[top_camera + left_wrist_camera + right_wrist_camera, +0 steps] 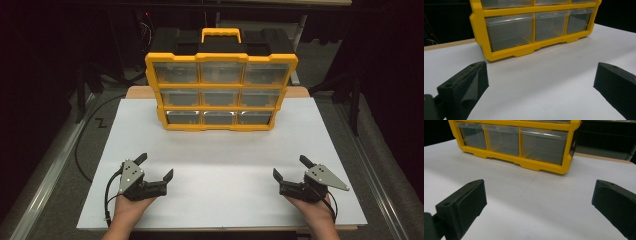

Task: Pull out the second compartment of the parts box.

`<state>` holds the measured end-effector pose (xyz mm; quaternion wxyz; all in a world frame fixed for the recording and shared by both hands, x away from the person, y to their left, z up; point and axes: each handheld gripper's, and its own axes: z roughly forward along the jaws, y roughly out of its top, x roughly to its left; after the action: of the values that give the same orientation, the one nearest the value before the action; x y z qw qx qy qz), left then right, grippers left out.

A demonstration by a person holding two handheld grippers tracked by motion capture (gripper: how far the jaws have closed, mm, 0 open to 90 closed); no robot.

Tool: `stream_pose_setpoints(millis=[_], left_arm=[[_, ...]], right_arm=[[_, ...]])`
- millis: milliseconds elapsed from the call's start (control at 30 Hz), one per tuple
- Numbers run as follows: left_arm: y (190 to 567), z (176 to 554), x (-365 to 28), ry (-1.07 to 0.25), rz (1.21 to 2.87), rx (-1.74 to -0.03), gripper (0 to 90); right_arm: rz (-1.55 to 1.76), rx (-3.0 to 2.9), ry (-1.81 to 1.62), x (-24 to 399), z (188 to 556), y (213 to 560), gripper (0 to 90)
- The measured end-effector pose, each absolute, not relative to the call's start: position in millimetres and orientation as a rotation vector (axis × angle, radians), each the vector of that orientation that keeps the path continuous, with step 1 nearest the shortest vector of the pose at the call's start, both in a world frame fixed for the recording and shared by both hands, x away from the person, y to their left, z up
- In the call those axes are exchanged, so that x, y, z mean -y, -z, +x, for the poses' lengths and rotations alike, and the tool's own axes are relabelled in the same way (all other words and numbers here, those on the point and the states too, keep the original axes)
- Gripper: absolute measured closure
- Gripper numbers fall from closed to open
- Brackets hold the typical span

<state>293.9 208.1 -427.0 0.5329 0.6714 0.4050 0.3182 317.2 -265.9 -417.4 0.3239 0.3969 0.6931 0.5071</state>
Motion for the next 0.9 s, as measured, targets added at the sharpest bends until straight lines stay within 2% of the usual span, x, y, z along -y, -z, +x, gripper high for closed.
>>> stream_pose_setpoints(millis=[633, 900], left_arm=[[429, 297, -207, -0.747, 1.617, -0.969, 0.4], [430, 298, -206, -0.747, 1.625, -0.968, 0.4]], right_arm=[[1.006, -1.836, -1.296, 249, 328, 416, 1.0], [1.023, -1.852, -1.251, 239, 355, 416, 1.0]])
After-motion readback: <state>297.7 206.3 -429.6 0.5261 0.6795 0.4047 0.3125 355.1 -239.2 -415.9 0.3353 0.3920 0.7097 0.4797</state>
